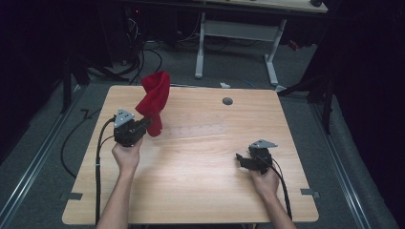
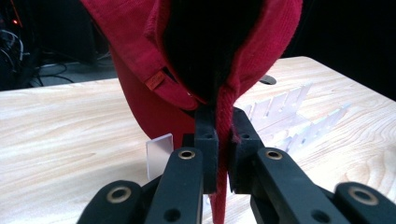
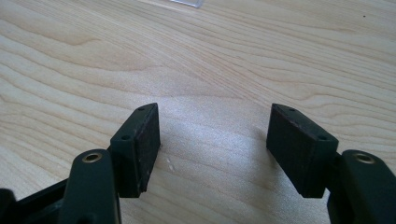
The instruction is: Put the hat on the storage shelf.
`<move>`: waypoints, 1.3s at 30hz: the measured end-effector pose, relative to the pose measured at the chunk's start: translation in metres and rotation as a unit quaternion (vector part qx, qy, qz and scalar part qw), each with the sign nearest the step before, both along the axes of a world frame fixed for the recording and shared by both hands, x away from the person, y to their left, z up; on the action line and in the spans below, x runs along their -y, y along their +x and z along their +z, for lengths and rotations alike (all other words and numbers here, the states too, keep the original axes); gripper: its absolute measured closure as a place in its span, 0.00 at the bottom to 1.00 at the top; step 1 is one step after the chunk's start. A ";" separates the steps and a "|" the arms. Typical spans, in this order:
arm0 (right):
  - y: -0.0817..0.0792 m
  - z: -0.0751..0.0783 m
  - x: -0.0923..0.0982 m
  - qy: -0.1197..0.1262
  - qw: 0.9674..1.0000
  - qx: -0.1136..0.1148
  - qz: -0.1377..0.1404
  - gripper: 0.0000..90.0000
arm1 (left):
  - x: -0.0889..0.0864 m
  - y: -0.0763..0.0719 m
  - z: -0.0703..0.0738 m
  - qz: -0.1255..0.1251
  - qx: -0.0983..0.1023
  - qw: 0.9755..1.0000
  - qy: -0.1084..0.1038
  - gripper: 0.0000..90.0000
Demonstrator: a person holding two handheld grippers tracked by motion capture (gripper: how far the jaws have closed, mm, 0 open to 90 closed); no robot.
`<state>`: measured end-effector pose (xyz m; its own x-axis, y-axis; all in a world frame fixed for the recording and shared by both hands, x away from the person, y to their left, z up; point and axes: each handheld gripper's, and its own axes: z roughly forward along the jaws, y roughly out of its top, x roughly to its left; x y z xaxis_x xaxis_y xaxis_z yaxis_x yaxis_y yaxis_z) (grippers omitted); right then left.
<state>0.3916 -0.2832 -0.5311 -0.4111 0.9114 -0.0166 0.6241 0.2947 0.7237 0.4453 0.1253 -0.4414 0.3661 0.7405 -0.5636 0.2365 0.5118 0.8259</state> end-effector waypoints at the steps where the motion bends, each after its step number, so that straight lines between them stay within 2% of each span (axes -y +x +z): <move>1: 0.000 0.000 0.000 0.000 1.000 0.000 0.000 0.39 | 0.000 0.000 0.000 -0.001 -0.001 1.000 0.000 0.94; 6: 0.000 0.000 0.000 0.000 1.000 0.000 0.000 0.39 | -0.001 -0.004 -0.004 -0.010 -0.010 1.000 0.005 0.93; 20: 0.000 0.000 0.000 0.000 1.000 0.000 0.001 0.39 | -0.004 -0.016 -0.017 -0.010 -0.040 0.999 0.017 0.91; 24: 0.000 0.000 0.000 -0.001 1.000 0.001 0.002 0.39 | -0.005 -0.019 -0.022 -0.010 -0.048 0.999 0.021 0.83; 29: 0.000 0.000 0.000 -0.001 1.000 0.001 0.002 0.39 | -0.001 -0.025 -0.023 -0.009 -0.051 0.997 0.055 0.63; 32: 0.000 0.000 0.000 0.000 1.000 0.000 0.001 0.39 | -0.001 -0.028 -0.022 -0.010 -0.053 0.997 0.060 0.56; 39: 0.000 0.000 0.000 0.000 1.000 0.000 0.001 0.39 | -0.006 -0.038 -0.024 -0.012 -0.057 0.997 0.044 0.50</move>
